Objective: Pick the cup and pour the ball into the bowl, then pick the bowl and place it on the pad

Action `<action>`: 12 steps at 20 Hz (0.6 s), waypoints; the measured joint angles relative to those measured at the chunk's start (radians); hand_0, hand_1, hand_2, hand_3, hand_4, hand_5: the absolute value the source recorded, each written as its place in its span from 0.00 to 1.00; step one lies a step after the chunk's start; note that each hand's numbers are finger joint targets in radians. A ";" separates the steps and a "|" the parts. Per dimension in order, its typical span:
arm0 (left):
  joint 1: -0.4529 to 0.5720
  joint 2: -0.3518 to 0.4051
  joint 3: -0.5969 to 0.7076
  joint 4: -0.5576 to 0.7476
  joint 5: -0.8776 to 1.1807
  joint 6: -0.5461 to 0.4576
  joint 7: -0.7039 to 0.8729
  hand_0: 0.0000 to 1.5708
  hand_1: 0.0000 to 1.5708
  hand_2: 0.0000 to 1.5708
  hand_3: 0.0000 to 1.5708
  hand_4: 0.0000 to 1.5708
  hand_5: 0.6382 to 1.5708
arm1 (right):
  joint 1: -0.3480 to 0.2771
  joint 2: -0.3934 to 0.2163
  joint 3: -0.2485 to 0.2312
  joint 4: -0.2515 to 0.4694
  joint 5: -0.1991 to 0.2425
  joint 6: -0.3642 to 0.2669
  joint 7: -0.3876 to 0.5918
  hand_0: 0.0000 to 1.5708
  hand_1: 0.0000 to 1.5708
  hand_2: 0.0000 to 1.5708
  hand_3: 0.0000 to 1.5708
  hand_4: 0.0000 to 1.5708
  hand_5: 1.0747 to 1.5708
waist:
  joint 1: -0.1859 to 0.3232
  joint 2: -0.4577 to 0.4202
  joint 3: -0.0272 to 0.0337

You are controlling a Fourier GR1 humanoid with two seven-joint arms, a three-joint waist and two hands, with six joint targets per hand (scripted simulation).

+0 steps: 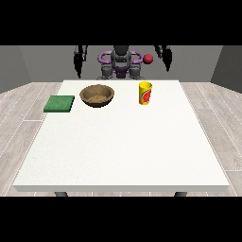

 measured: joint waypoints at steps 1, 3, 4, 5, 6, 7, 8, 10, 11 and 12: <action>-0.001 0.005 0.002 -0.011 0.001 -0.001 0.008 0.00 0.00 0.00 0.00 0.42 0.99 | -0.001 -0.004 -0.002 -0.011 -0.001 0.000 0.008 0.00 0.00 0.00 0.00 0.56 0.92 | 0.000 -0.032 -0.0021; -0.003 0.015 0.006 -0.035 0.003 -0.002 0.028 0.00 0.00 0.00 0.00 0.42 0.99 | -0.002 -0.014 -0.005 -0.036 -0.003 0.001 0.026 0.00 0.00 0.00 0.00 0.56 0.92 | 0.000 -0.094 -0.0062; -0.004 0.020 0.007 -0.046 0.005 -0.003 0.039 0.00 0.00 0.00 0.00 0.42 0.99 | -0.003 -0.019 -0.007 -0.048 -0.004 0.002 0.036 0.00 0.00 0.00 0.00 0.56 0.92 | 0.000 -0.124 -0.0078; -0.005 0.025 0.009 -0.057 0.007 -0.004 0.052 0.00 0.00 0.00 0.00 0.42 0.99 | -0.004 -0.023 -0.009 -0.059 -0.006 0.002 0.047 0.00 0.00 0.00 0.00 0.56 0.92 | 0.000 -0.151 -0.0092; -0.005 0.029 0.011 -0.067 0.010 -0.005 0.065 0.00 0.00 0.00 0.00 0.42 0.99 | -0.006 -0.027 -0.012 -0.071 -0.008 0.002 0.060 0.00 0.00 0.00 0.00 0.56 0.92 | 0.000 -0.179 -0.0106; 0.007 0.007 0.006 -0.080 0.035 -0.003 0.103 0.00 0.00 0.00 0.00 0.41 0.99 | 0.004 -0.019 -0.019 -0.089 -0.031 -0.001 0.095 0.00 0.00 0.00 0.00 0.56 0.93 | -0.011 -0.223 -0.0118; 0.025 -0.011 0.000 -0.092 0.058 -0.002 0.142 0.00 0.00 0.00 0.00 0.41 0.99 | 0.020 -0.006 -0.019 -0.110 -0.051 -0.007 0.132 0.00 0.00 0.00 0.00 0.55 0.93 | -0.021 -0.266 -0.0127; 0.044 -0.040 -0.016 -0.133 0.090 0.016 0.237 0.00 0.00 0.00 0.00 0.40 0.99 | 0.038 0.001 -0.034 -0.150 -0.091 -0.018 0.217 0.00 0.00 0.00 0.00 0.55 0.92 | -0.029 -0.335 -0.0134; 0.052 -0.052 -0.026 -0.155 0.095 0.034 0.284 0.00 0.00 0.00 0.00 0.41 0.99 | 0.043 0.004 -0.037 -0.176 -0.105 -0.027 0.264 0.00 0.00 0.00 0.00 0.55 0.92 | -0.034 -0.363 -0.0137; 0.061 -0.052 -0.024 -0.183 0.112 0.036 0.324 0.00 0.00 0.00 0.00 0.39 0.99 | 0.050 0.007 -0.034 -0.203 -0.109 -0.037 0.303 0.00 0.00 0.00 0.00 0.55 0.92 | -0.035 -0.375 -0.0140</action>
